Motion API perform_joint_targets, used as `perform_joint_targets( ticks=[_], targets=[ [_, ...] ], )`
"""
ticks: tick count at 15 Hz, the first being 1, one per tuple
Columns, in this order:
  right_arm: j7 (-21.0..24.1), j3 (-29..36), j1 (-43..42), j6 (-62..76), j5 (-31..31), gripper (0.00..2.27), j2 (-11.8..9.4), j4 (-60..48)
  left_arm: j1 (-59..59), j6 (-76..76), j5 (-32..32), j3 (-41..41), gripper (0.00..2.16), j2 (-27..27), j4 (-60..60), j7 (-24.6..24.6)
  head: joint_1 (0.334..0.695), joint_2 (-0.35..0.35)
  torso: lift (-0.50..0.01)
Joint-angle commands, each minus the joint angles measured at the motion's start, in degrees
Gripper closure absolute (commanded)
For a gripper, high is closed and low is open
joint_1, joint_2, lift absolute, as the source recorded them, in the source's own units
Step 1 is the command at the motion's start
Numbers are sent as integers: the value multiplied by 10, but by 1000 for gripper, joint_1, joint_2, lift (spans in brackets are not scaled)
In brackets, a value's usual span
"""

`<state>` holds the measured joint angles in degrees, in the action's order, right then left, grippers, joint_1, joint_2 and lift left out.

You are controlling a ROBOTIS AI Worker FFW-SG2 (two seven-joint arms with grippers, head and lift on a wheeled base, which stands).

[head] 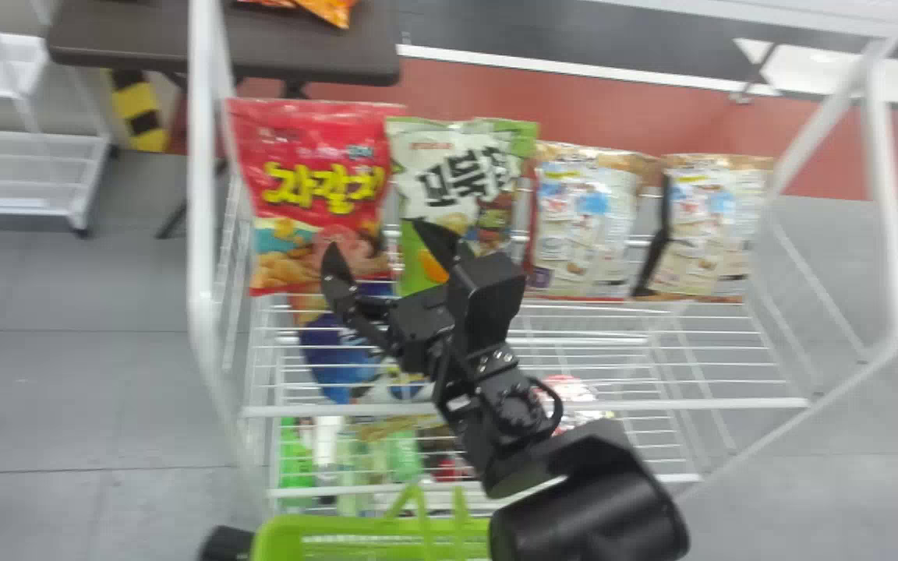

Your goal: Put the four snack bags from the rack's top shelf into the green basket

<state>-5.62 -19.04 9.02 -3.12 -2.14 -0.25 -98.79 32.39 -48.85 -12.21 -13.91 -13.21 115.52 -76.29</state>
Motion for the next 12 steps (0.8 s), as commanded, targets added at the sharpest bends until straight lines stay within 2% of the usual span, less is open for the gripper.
perform_joint_targets(
  ticks=[1,5,6,8,9,10,12],
  targets=[
    [-3,-16,-57,2,-4,110,3,71,-5,0,-7,-1,2108,-4,-4,0,695,-72,0],
    [-17,-23,-118,14,3,191,3,150,-14,-2,-13,-7,2108,-9,-12,0,695,-33,0],
    [-43,-23,-134,12,12,417,3,165,-15,-2,-13,-7,2108,-9,-13,0,695,-29,0],
    [-84,-20,-149,7,18,1339,3,171,-19,-5,-13,-10,2108,-9,-16,1,695,-5,0],
    [-93,-21,-149,9,20,1663,3,171,-19,-5,-13,-11,2108,-9,-16,1,695,1,0],
    [-106,-20,-152,7,21,1838,3,171,-19,-5,-13,-10,2108,-9,-16,1,695,6,0],
    [-122,-15,-154,5,22,2010,3,171,-21,-5,-13,-11,2108,-9,-16,1,695,17,0]
  ],
)
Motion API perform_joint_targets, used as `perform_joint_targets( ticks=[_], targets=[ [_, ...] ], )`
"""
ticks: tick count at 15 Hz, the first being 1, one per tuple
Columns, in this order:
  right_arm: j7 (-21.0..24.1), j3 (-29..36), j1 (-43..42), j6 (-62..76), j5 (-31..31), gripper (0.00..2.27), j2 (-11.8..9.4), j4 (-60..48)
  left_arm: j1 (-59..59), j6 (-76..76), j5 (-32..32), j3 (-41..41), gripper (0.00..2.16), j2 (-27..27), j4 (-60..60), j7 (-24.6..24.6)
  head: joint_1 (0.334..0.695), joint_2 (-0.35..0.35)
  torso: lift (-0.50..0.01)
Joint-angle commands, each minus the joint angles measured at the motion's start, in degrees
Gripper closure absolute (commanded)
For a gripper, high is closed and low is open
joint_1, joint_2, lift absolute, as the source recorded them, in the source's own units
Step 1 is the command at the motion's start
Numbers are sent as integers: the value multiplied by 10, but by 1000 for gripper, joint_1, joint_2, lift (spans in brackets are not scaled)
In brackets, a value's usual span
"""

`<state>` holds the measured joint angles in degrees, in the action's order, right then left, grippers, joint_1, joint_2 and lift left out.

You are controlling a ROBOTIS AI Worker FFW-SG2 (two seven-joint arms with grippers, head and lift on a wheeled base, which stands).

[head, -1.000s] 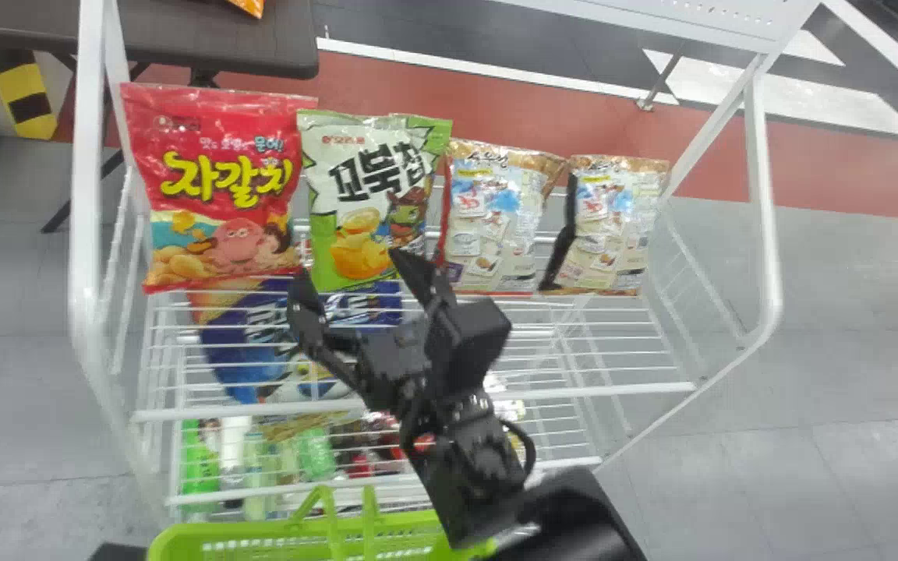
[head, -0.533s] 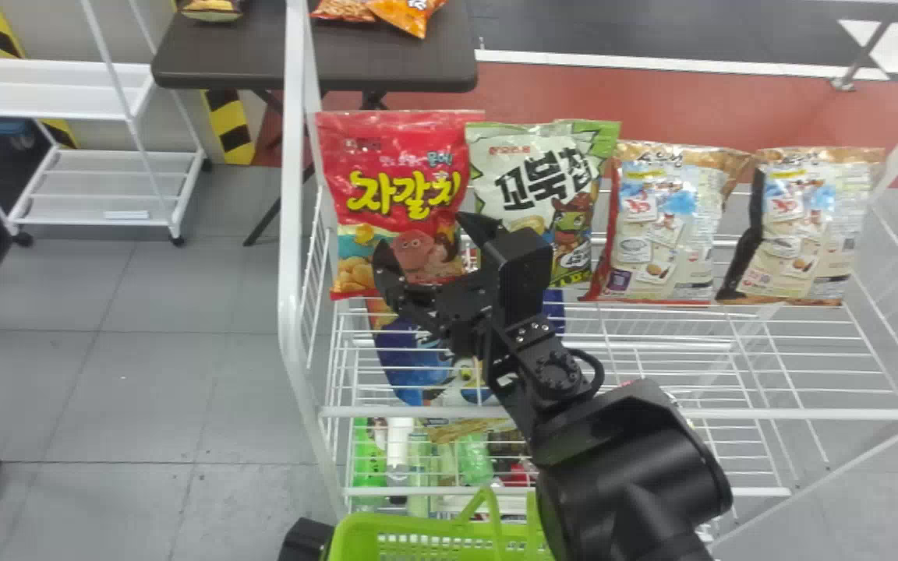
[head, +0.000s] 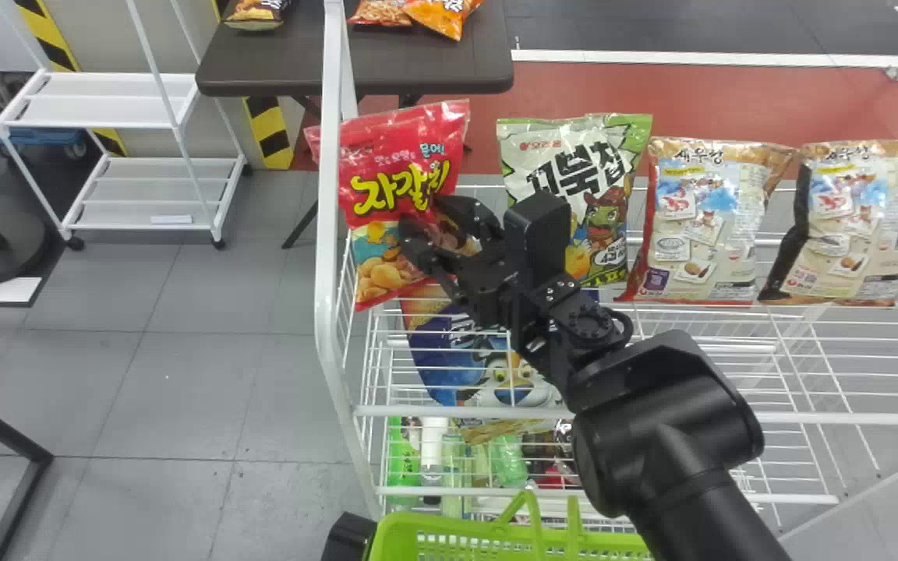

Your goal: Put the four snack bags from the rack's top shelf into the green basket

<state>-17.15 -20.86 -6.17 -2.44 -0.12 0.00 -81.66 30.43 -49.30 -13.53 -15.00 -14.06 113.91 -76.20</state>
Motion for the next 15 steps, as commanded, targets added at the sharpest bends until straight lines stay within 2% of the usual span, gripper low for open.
perform_joint_targets(
  ticks=[1,7,12,13,15],
  targets=[
    [-17,6,-2,-3,3,2044,1,0,-1,-1,0,0,2108,0,-1,0,695,20,0],
    [-57,1,52,-9,6,2105,1,-60,-3,-1,1,-1,2108,2,-6,0,695,40,0],
    [-64,21,188,-72,7,2101,1,-249,3,-1,2,6,2108,5,-3,-1,695,62,0],
    [-64,38,223,-72,7,2101,-3,-293,3,-1,3,7,2108,6,-3,-1,695,60,0],
    [-54,65,282,-72,6,2105,-21,-365,3,-4,4,8,2108,7,-2,-1,695,14,0]
  ],
)
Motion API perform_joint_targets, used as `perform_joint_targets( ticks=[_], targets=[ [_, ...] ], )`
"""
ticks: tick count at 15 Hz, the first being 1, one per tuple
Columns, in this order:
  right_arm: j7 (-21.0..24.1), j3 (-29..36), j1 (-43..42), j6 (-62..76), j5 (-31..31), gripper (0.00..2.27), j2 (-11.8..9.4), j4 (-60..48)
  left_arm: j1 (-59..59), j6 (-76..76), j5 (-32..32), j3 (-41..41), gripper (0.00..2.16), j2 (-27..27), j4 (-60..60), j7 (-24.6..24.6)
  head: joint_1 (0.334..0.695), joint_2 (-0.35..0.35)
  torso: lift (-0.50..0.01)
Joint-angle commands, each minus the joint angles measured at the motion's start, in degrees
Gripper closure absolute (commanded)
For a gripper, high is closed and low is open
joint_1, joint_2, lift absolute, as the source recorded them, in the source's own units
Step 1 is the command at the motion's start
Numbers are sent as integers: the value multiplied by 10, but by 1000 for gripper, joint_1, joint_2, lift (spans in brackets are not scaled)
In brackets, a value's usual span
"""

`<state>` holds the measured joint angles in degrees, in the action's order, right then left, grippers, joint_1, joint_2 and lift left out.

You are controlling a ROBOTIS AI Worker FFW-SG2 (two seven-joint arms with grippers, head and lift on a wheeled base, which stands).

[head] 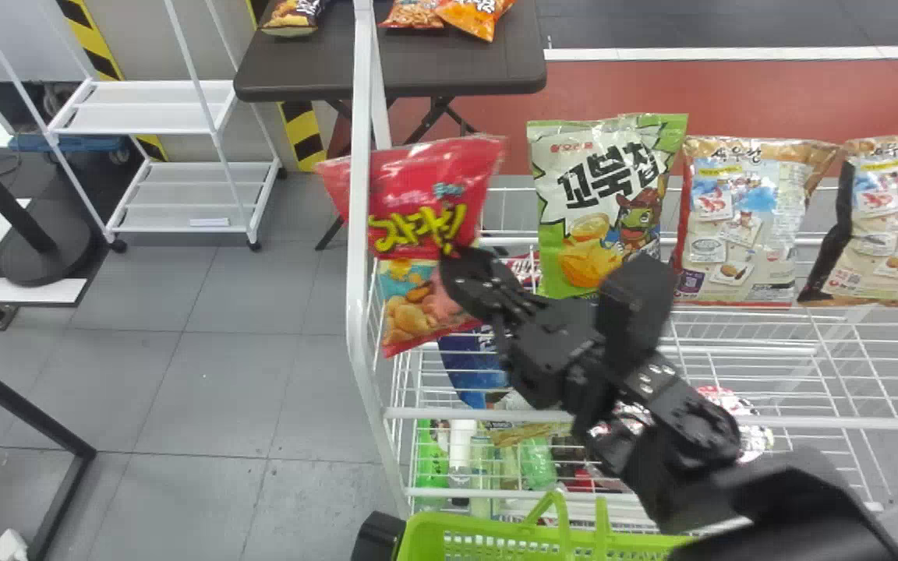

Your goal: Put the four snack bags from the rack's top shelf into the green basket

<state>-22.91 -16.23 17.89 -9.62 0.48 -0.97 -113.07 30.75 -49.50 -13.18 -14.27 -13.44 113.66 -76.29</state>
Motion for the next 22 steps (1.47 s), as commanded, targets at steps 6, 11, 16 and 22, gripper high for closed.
perform_joint_targets(
  ticks=[6,11,16,22],
  targets=[
    [2,121,236,-37,35,2105,-55,-223,10,-7,4,19,2108,10,18,0,695,-203,0],
    [-18,229,347,-137,75,2105,-73,-324,14,-6,8,23,2108,19,23,0,695,-350,0],
    [-103,320,362,-350,91,2105,-60,-344,16,-6,9,24,2108,23,26,-2,695,-350,0],
    [-166,284,361,-542,123,2108,-61,-305,16,-2,9,24,2108,24,26,-1,695,-350,0]
  ],
)
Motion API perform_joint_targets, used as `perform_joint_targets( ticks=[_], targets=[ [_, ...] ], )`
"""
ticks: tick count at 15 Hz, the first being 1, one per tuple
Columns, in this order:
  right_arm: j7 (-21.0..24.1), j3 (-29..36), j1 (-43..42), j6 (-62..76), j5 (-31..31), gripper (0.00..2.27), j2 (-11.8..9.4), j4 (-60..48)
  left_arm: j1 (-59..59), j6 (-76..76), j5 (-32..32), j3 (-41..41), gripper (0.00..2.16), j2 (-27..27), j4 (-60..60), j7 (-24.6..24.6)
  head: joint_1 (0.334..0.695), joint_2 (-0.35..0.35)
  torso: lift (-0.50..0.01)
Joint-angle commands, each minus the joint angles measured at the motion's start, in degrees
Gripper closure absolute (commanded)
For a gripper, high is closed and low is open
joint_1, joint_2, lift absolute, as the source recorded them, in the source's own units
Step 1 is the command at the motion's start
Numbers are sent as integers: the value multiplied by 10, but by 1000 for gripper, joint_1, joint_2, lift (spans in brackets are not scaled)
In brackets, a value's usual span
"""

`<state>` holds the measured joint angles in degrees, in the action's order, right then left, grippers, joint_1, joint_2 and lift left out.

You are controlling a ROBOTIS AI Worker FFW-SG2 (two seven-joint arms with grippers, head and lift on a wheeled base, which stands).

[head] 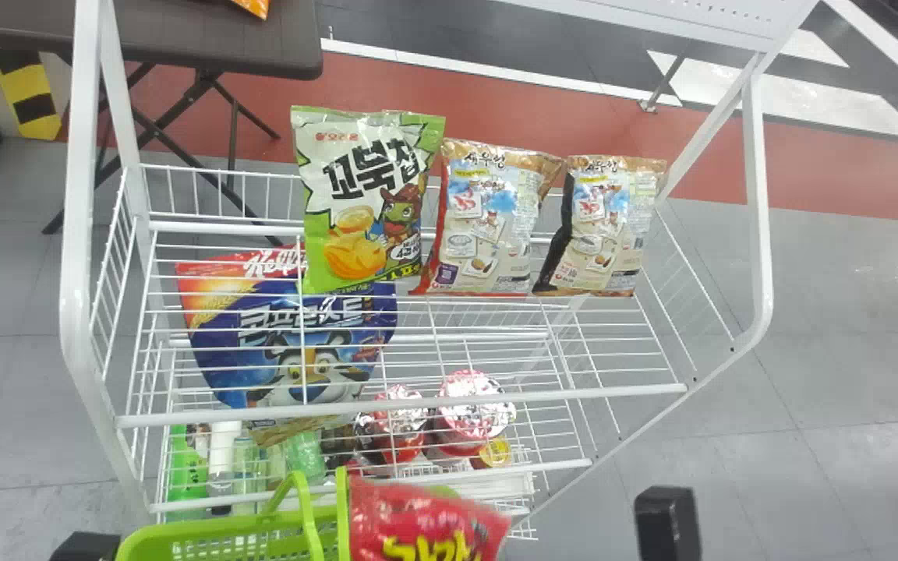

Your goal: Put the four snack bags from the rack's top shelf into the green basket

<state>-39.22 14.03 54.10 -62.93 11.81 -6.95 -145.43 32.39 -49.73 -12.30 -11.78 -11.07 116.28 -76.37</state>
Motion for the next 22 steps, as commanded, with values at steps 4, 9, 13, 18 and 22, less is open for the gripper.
perform_joint_targets(
  ticks=[4,9,13,18,22],
  targets=[
    [8,-62,-14,-7,-6,2108,-2,32,-1,0,0,-4,2108,0,3,0,695,-350,0],
    [24,-73,-31,11,-23,-1,-5,48,2,0,0,-2,2108,1,6,-1,695,-350,0],
    [70,-81,-51,278,-24,49,-3,103,2,-2,5,-4,2108,4,6,-1,695,-350,0],
    [222,-174,-218,623,-87,49,2,291,7,0,9,-3,2108,4,8,-1,695,-350,0],
    [340,-233,-362,658,-138,66,25,423,7,0,9,-4,2108,3,8,-1,695,-350,0]
  ],
)
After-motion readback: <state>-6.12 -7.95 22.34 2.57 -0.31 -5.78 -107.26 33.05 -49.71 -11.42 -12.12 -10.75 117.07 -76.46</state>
